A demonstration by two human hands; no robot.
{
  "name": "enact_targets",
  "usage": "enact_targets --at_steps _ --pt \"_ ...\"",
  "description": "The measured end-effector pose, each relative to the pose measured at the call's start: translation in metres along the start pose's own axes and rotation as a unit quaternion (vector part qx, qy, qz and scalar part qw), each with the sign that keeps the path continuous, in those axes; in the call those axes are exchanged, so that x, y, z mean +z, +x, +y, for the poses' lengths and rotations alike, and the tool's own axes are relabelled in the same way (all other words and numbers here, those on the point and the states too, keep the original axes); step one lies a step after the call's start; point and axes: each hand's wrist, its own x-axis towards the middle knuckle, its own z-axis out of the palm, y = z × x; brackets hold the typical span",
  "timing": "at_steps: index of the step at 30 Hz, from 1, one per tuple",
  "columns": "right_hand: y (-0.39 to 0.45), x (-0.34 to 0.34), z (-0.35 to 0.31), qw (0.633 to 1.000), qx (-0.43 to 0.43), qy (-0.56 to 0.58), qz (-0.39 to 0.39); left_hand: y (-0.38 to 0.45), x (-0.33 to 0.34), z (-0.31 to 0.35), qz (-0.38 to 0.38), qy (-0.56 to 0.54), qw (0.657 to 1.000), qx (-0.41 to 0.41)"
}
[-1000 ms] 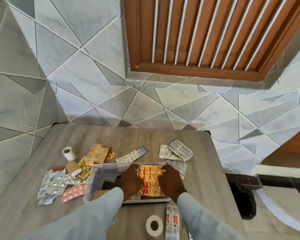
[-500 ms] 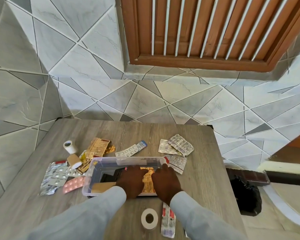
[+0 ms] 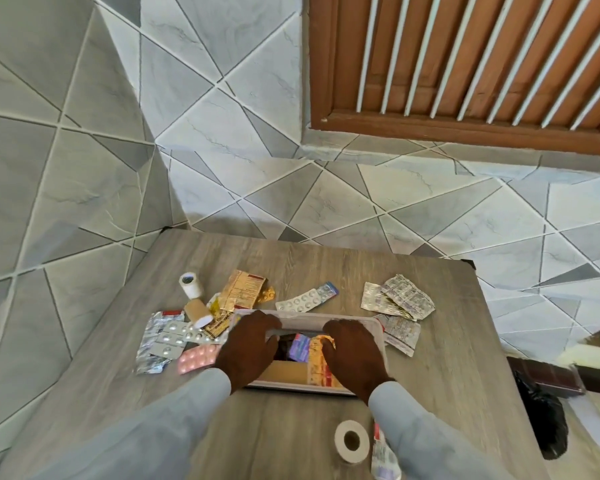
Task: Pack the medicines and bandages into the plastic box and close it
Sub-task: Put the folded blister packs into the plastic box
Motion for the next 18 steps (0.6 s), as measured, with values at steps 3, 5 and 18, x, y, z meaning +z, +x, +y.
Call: enact_targets --at_steps 3,5,18 --pt "0.009 0.011 -0.039 0.996 0.003 0.082 0.022 -0.006 -0.033 -0.04 0.037 -0.055 0.997 -0.042" --pt "0.013 0.018 -0.064 0.994 0.012 0.11 0.022 -0.006 -0.052 -0.07 0.06 -0.057 0.995 -0.056" --pt "0.032 0.073 -0.208 0.995 0.032 0.086 -0.032 0.012 -0.109 -0.188 0.012 -0.092 0.995 -0.034"
